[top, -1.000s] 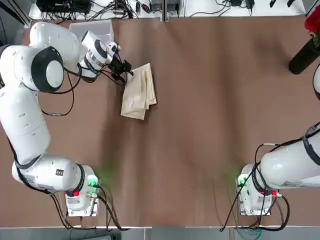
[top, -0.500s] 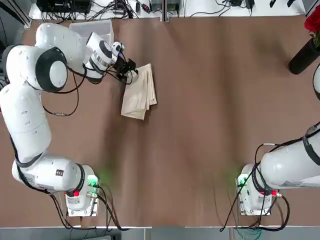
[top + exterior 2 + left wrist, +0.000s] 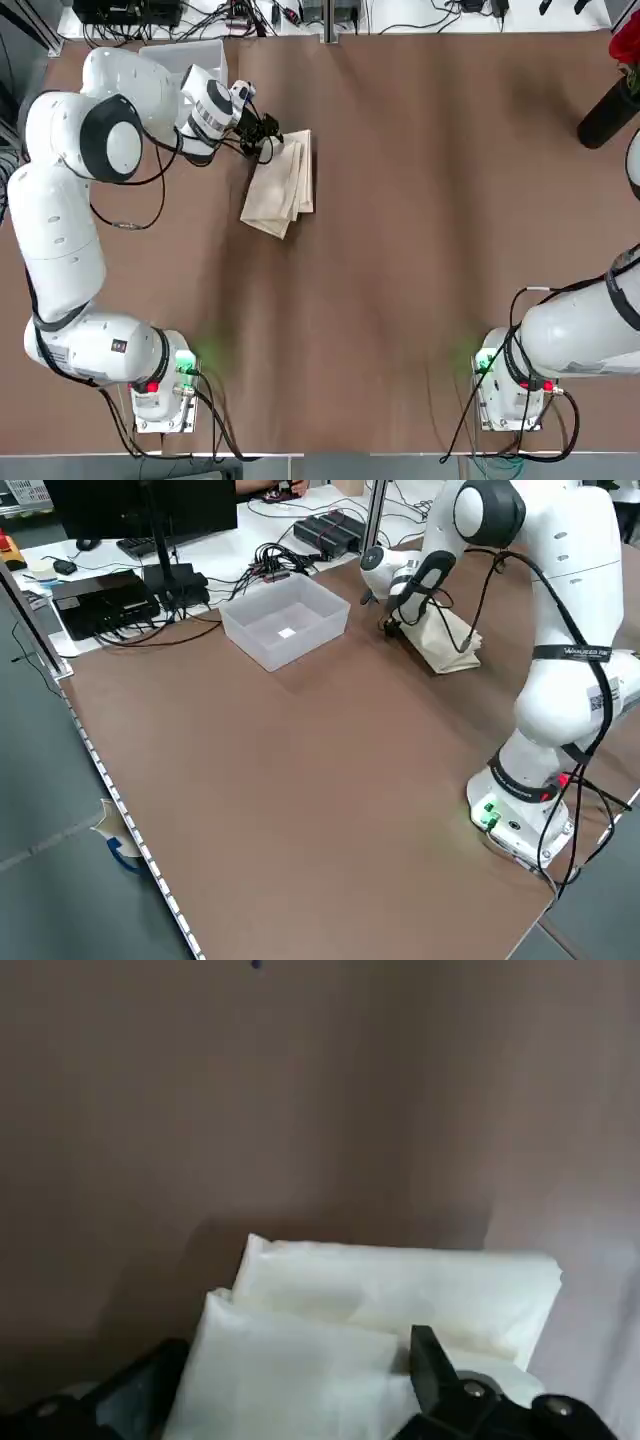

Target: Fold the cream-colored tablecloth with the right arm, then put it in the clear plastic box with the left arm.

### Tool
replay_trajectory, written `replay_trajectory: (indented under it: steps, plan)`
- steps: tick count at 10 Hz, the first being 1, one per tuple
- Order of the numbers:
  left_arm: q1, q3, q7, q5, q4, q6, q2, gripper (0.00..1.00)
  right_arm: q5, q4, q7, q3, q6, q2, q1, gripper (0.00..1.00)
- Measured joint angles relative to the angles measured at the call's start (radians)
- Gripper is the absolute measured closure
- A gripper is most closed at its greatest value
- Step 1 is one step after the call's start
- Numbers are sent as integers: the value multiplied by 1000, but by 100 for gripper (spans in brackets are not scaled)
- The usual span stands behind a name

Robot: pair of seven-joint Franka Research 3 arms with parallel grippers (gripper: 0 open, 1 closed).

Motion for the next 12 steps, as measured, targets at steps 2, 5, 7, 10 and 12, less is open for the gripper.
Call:
replay_trajectory:
  steps: [2, 5, 7, 10, 12]
  plan:
    - [0, -2, 6, 0, 0, 0, 0, 1, 0, 0, 27, 1, -6, 0, 7, 0]
    - [2, 0, 23, 12, 0, -54, -6, 1, 0, 0, 45, 3, -8, 0, 16, 0]
    - [10, 13, 69, 55, -1, -160, -20, 0, 0, 0, 45, 3, -8, 0, 16, 0]
    - [15, 23, 141, 64, -7, -195, -22, 0, 0, 0, 45, 3, -8, 0, 16, 0]
    - [14, 23, 147, 68, -7, -195, -22, 1, 0, 0, 45, 3, -8, 0, 16, 0]
